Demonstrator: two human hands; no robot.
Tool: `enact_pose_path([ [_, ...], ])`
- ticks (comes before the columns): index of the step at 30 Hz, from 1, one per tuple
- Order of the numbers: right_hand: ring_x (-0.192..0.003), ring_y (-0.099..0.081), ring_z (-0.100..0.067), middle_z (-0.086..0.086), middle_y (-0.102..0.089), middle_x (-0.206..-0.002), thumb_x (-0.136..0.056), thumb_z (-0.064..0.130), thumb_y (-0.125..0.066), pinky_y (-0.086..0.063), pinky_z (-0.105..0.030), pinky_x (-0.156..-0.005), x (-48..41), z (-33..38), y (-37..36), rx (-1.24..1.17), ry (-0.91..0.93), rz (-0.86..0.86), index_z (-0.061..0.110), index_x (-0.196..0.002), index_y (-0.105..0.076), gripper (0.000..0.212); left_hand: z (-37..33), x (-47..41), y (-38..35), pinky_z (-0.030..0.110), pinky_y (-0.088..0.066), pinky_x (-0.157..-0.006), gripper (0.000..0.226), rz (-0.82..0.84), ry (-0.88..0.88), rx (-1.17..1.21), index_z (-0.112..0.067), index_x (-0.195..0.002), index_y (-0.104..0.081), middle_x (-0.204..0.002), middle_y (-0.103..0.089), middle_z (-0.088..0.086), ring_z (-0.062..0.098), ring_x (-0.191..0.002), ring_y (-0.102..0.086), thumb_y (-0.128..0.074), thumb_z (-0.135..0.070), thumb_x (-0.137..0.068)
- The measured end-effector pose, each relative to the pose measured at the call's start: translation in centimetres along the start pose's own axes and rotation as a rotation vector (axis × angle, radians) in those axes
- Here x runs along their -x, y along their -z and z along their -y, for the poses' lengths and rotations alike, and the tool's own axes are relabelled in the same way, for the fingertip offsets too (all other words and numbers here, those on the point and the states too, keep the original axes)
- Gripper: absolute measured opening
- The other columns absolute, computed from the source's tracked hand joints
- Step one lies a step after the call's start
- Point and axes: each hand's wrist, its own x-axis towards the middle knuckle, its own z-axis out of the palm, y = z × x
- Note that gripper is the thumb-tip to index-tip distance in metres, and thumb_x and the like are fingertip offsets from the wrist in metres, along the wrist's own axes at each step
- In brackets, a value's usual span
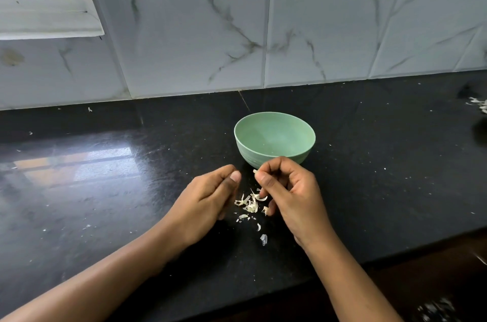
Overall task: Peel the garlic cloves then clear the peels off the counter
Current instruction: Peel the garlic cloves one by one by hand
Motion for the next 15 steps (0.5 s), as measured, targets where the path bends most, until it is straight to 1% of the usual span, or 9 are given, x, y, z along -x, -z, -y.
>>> enact_pose_path([
  [1, -0.053, -0.05, -0.013, 0.002, -0.053, -0.057, -0.081, 0.02, -0.067, -0.04, -0.024, -0.039, 0.0, -0.1, 0.0, 0.017, -0.002, 0.009, 0.02, -0.073, -0.063, 0.009, 0.2, 0.0, 0.1, 0.036, -0.037, -0.052, 0.048, 0.005, -0.033, -0.137, -0.016, -0.069, -0.042, -0.056, -0.043, 0.002, 0.017, -0.051, -0.042, -0.037, -0.061, -0.086],
  [3, -0.051, -0.045, -0.01, 0.006, -0.05, -0.055, -0.079, 0.029, -0.062, -0.037, -0.021, -0.043, -0.1, -0.3, -0.1, 0.061, 0.002, 0.015, 0.019, -0.074, -0.059, 0.011, 0.2, 0.3, 0.1, 0.027, -0.034, -0.051, 0.052, -0.005, -0.112, -0.45, -0.018, -0.067, -0.04, -0.056, -0.043, 0.002, 0.013, -0.05, -0.04, -0.032, -0.066, -0.084],
  [5, -0.055, -0.041, -0.008, 0.01, -0.046, -0.057, -0.076, 0.039, -0.055, -0.035, -0.018, -0.05, -0.1, -0.5, -0.2, 0.108, 0.024, 0.045, 0.021, -0.075, -0.054, 0.019, -0.1, 0.4, 0.1, 0.022, -0.032, -0.048, 0.055, -0.057, -0.146, -0.569, -0.021, -0.063, -0.043, -0.057, -0.046, -0.006, 0.012, -0.052, -0.043, -0.036, -0.073, -0.08],
  [6, -0.057, -0.04, -0.008, 0.011, -0.045, -0.057, -0.075, 0.042, -0.052, -0.034, -0.017, -0.052, -0.1, -0.5, -0.2, 0.111, 0.025, 0.065, 0.021, -0.074, -0.052, 0.021, -0.1, 0.4, 0.1, 0.021, -0.036, -0.051, 0.052, -0.084, -0.16, -0.577, -0.026, -0.063, -0.048, -0.062, -0.05, -0.011, 0.009, -0.056, -0.048, -0.04, -0.075, -0.077],
  [7, -0.058, -0.04, -0.007, 0.012, -0.045, -0.058, -0.076, 0.042, -0.052, -0.034, -0.016, -0.053, 0.0, -0.6, -0.2, 0.106, 0.019, 0.084, 0.022, -0.074, -0.051, 0.02, -0.1, 0.3, 0.2, 0.021, -0.042, -0.056, 0.042, -0.102, -0.184, -0.562, -0.034, -0.07, -0.055, -0.071, -0.055, -0.016, 0.004, -0.064, -0.054, -0.045, -0.075, -0.075],
  [8, -0.057, -0.041, -0.005, 0.014, -0.046, -0.058, -0.078, 0.038, -0.053, -0.034, -0.013, -0.052, 0.0, -0.5, -0.3, 0.095, 0.005, 0.102, 0.022, -0.074, -0.051, 0.017, -0.2, 0.1, 0.3, 0.022, -0.046, -0.062, 0.031, -0.115, -0.208, -0.517, -0.041, -0.084, -0.06, -0.08, -0.058, -0.02, 0.001, -0.074, -0.058, -0.053, -0.07, -0.075],
  [10, -0.054, -0.044, 0.0, 0.015, -0.05, -0.055, -0.083, 0.028, -0.056, -0.034, -0.01, -0.049, 0.0, -0.4, -0.3, 0.075, -0.039, 0.152, 0.023, -0.073, -0.052, 0.012, -0.4, 0.0, 0.4, 0.018, -0.048, -0.07, 0.029, -0.126, -0.212, -0.33, -0.04, -0.105, -0.065, -0.092, -0.064, -0.02, 0.001, -0.086, -0.063, -0.07, -0.049, -0.077],
  [12, -0.05, -0.045, 0.0, 0.013, -0.053, -0.054, -0.087, 0.024, -0.056, -0.033, -0.01, -0.045, 0.0, -0.1, -0.4, 0.066, -0.075, 0.199, 0.025, -0.071, -0.055, 0.016, -0.7, 0.0, 0.4, 0.012, -0.047, -0.067, 0.026, -0.121, -0.179, -0.104, -0.028, -0.103, -0.072, -0.088, -0.071, -0.015, 0.001, -0.079, -0.067, -0.076, -0.029, -0.077],
  [15, -0.051, -0.042, -0.004, 0.006, -0.052, -0.062, -0.092, 0.019, -0.055, -0.03, -0.014, -0.039, 0.0, -0.1, -0.2, -0.005, -0.112, 0.219, 0.028, -0.069, -0.06, 0.025, -1.1, 0.2, 0.3, 0.012, -0.047, -0.059, 0.015, -0.153, -0.155, 0.043, -0.025, -0.087, -0.076, -0.076, -0.074, -0.009, 0.0, -0.063, -0.064, -0.072, -0.024, -0.073],
])
